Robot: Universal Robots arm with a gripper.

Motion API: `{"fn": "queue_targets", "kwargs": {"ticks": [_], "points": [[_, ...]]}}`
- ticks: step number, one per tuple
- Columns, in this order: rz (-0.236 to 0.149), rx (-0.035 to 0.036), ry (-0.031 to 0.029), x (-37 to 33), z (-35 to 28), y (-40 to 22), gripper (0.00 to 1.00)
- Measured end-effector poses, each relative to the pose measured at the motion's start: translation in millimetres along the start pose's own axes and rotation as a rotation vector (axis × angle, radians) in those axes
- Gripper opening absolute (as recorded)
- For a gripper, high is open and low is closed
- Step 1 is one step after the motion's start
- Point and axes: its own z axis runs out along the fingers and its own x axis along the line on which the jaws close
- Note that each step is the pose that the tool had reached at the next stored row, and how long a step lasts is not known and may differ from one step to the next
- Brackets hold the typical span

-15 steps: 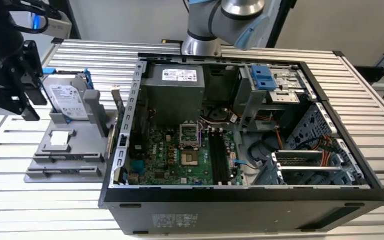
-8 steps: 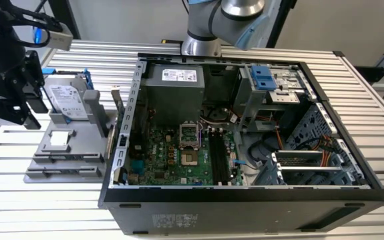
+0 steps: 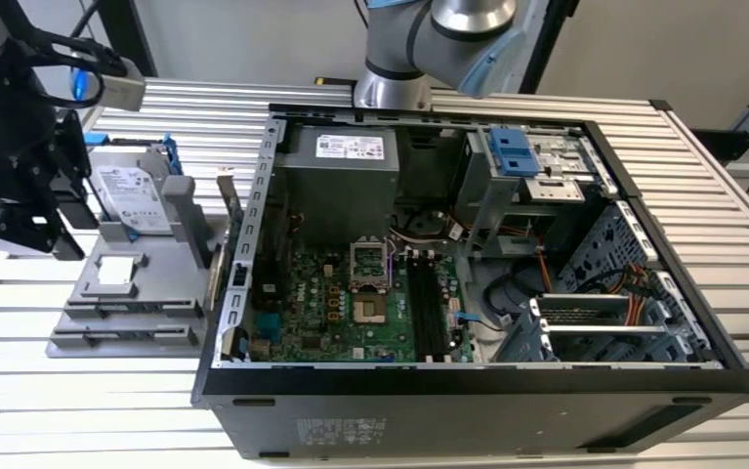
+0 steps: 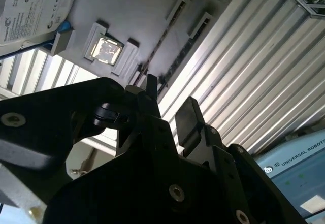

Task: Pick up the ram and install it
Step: 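Pick up the ram and move it above insertion slot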

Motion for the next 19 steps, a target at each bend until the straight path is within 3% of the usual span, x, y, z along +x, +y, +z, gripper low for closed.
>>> {"fn": "queue_targets", "kwargs": {"ticks": [8,19], "points": [[0.0,0.0001,-0.0001,0.5,13.1,0.7,1.0],[0.0,0.0,0.0053,2.4,32.1,0.5,1.0]]}}
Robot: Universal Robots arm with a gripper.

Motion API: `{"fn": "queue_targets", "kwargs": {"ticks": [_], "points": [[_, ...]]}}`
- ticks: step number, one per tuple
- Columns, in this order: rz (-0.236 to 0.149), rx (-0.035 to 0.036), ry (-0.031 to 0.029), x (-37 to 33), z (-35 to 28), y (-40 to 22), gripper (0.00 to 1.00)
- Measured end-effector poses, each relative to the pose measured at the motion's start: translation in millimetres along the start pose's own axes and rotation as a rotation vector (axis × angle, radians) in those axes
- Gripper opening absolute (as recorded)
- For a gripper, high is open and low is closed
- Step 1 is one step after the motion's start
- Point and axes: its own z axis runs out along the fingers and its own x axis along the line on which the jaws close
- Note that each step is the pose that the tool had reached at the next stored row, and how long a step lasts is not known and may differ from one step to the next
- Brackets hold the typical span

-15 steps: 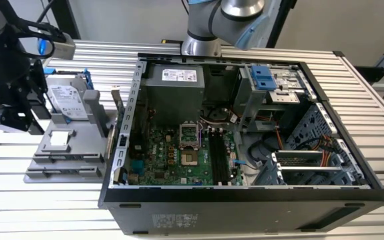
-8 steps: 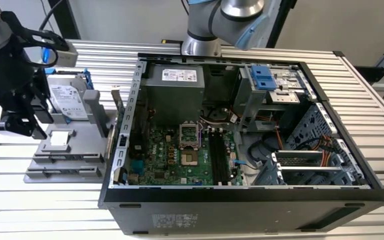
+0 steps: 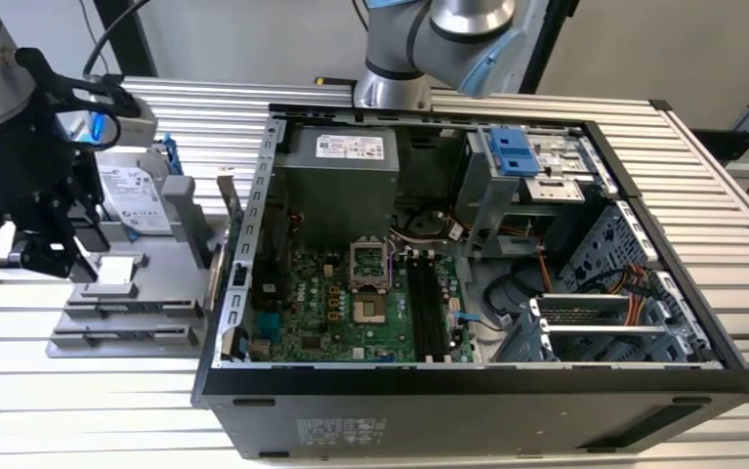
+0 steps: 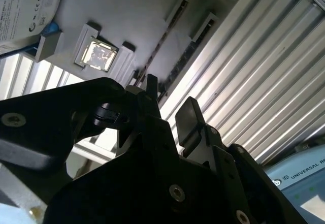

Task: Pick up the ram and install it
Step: 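Pick up the ram and move it above insertion slot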

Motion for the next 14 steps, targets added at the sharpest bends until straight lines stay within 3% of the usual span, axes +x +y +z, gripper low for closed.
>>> {"fn": "queue_targets", "kwargs": {"ticks": [14], "points": [[0.001,0.0001,0.0,9.6,25.3,0.0,1.0]]}}
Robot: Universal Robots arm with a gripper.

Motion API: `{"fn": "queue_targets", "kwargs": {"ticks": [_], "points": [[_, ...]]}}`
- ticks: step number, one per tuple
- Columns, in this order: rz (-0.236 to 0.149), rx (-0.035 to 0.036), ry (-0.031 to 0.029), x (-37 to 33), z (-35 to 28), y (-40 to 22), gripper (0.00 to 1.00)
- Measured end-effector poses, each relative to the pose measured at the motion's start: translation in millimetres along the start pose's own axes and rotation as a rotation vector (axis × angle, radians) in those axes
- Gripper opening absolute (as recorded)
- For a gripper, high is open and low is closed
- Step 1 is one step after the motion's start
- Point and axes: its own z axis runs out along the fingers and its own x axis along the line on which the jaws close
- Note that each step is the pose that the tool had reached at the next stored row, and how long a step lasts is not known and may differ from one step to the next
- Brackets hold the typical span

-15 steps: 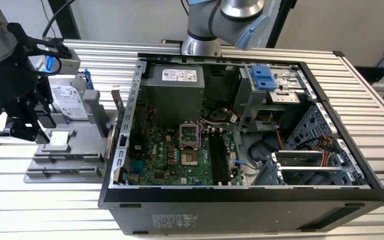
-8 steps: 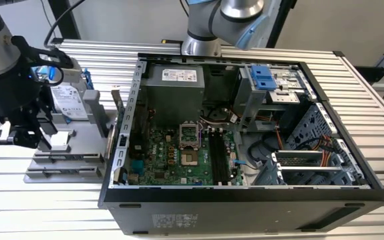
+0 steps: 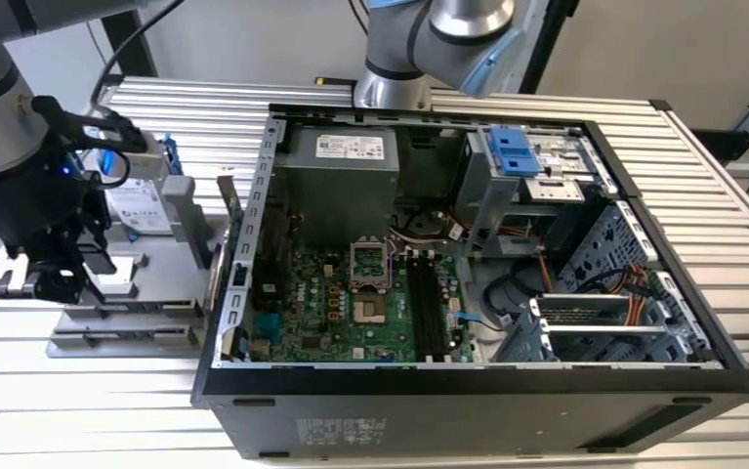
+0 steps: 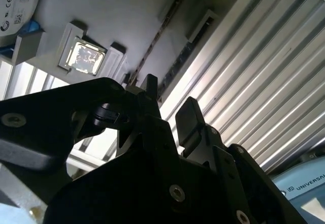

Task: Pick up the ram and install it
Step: 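Pick up the ram and move it above insertion slot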

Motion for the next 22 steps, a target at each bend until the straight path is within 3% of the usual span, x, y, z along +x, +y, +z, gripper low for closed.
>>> {"fn": "queue_targets", "kwargs": {"ticks": [12,22], "points": [[0.005,0.0001,0.0005,2.2,21.7,-0.3,1.0],[0.012,0.0003,0.0015,10.3,38.2,-0.3,1.0]]}}
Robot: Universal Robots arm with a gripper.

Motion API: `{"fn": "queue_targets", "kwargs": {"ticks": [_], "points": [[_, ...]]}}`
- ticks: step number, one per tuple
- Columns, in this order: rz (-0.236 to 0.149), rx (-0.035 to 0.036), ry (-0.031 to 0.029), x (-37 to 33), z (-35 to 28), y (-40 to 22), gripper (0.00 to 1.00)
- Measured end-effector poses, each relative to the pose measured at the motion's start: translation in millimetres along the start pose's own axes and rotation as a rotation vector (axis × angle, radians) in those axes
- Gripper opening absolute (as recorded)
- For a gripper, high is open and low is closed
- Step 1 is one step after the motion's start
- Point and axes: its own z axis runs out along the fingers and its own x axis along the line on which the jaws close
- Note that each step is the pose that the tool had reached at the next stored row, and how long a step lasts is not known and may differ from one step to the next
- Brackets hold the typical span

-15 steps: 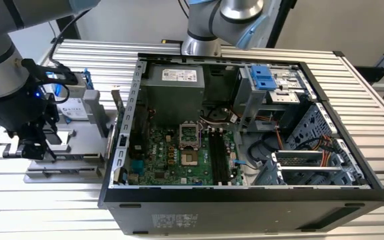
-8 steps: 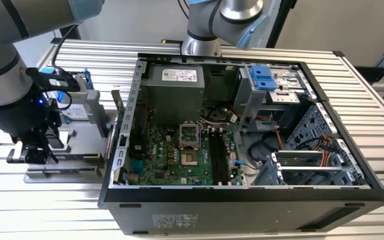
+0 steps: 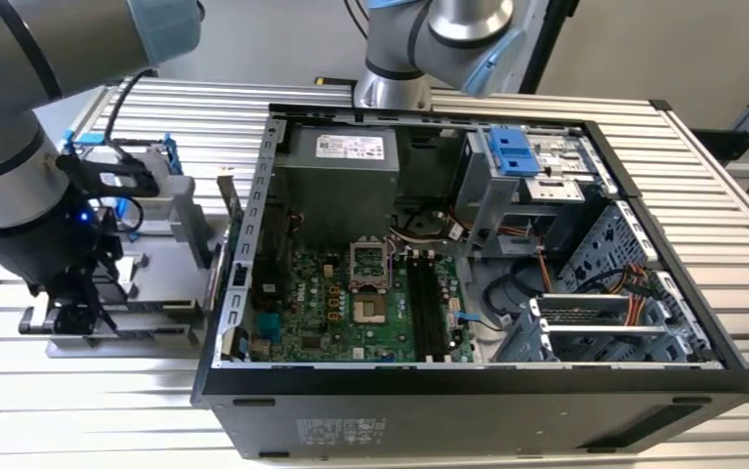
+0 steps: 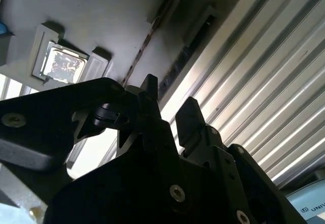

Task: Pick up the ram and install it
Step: 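Pick up the ram and move it above insertion slot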

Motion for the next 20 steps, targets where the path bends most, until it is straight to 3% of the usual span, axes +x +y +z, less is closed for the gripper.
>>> {"fn": "queue_targets", "kwargs": {"ticks": [9,20], "points": [[0.01,0.0003,0.0,3.5,16.3,-0.1,1.0],[0.012,-0.0019,0.0,-1.1,36.3,-0.3,1.0]]}}
